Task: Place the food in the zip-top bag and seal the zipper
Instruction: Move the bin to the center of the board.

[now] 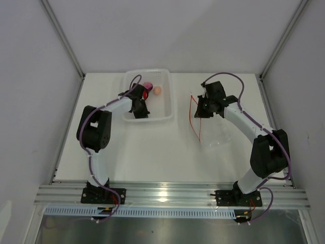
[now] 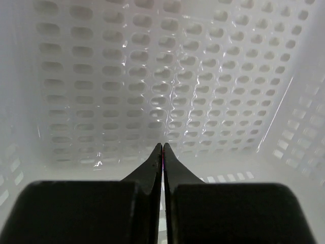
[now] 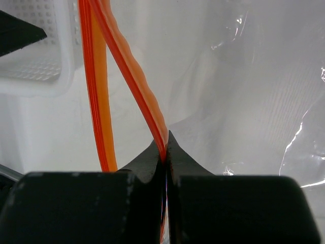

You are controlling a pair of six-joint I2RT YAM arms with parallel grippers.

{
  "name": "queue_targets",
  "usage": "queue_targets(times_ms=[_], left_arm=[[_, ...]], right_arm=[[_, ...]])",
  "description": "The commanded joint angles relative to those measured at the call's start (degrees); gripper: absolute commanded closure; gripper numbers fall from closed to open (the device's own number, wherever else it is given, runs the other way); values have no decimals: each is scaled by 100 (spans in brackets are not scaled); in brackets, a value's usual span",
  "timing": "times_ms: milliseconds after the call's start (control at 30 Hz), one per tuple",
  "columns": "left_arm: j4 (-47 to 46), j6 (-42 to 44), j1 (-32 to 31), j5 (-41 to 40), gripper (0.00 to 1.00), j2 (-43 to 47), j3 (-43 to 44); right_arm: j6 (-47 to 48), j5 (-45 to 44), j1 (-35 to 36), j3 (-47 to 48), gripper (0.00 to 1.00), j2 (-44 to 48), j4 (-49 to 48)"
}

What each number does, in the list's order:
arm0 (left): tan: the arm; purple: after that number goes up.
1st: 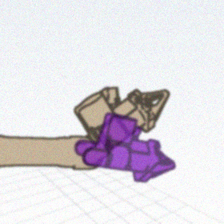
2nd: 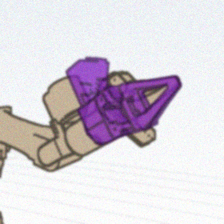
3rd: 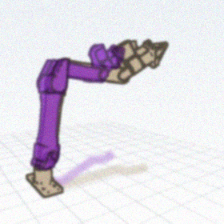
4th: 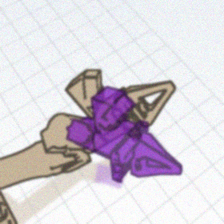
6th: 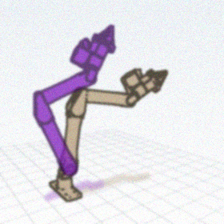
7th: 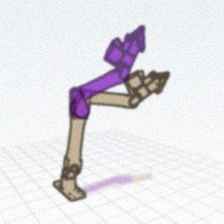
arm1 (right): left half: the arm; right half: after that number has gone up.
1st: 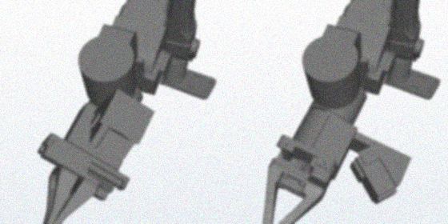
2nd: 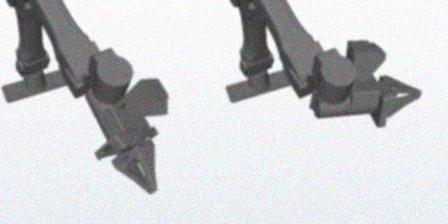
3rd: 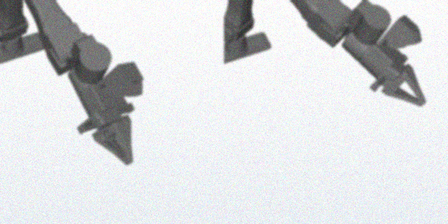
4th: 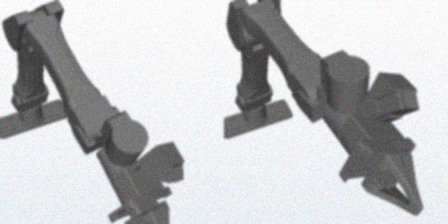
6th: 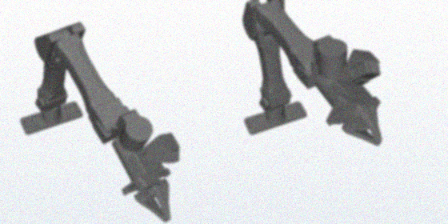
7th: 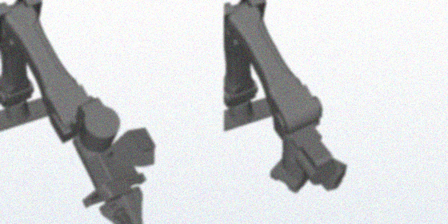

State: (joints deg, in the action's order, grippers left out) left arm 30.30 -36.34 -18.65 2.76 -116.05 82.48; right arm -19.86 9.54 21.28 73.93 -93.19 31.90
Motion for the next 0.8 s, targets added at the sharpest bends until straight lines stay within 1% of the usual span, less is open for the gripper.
queue_targets(times_ms=[0, 67, 100, 167, 200, 300, 367, 467, 533, 567, 600, 633, 667, 700, 733, 767], left_arm=[[-587, -225, -85, 206, 99, 557, -554], [-840, -259, -138, 251, 99, 749, -785], [-946, -329, -147, 329, 99, 811, -1195], [-1210, -400, -182, 409, 99, 961, -1470], [-1263, -435, -200, 409, 99, 1092, -1785], [-1404, -383, -279, 392, 99, 1330, -2103], [-1387, -296, -297, 435, 99, 1366, -2113], [-1203, -93, -410, 348, 99, 1427, -1876], [-1054, 135, -490, 286, 99, 1462, -1525], [-983, 231, -551, 129, 97, 1471, -1428], [-904, 285, -569, 58, 91, 1462, -1071], [-843, 337, -569, 23, 78, 1454, -954], [-738, 381, -569, -12, 72, 1427, -840], [-658, 469, -569, -152, 66, 1410, -430], [-579, 531, -569, -240, 53, 1384, -278], [-457, 705, -569, -250, 45, 1305, 203]], right_arm=[[-1, 22, 52, 78, 100, 231, -52], [26, 22, 52, 60, 100, 257, -35], [26, 22, 52, 25, 100, 266, -26], [26, 39, 52, -36, 100, 336, -43], [26, 48, 61, -98, 100, 354, -52], [26, 65, 61, -194, 100, 398, -88], [43, 83, 52, -230, 100, 424, -105], [26, 109, 43, -309, 100, 433, -149], [26, 136, 52, -292, 100, 380, -140], [26, 127, 43, -274, 100, 337, -123], [26, 127, 43, -239, 100, 284, -114], [17, 127, 43, -221, 100, 266, -123], [8, 144, 34, -213, 100, 257, -149], [-1, 162, 26, -160, 100, 240, -158], [-1, 171, 17, -125, 100, 187, -149], [-1, 171, 25, -55, 100, 152, -140]])
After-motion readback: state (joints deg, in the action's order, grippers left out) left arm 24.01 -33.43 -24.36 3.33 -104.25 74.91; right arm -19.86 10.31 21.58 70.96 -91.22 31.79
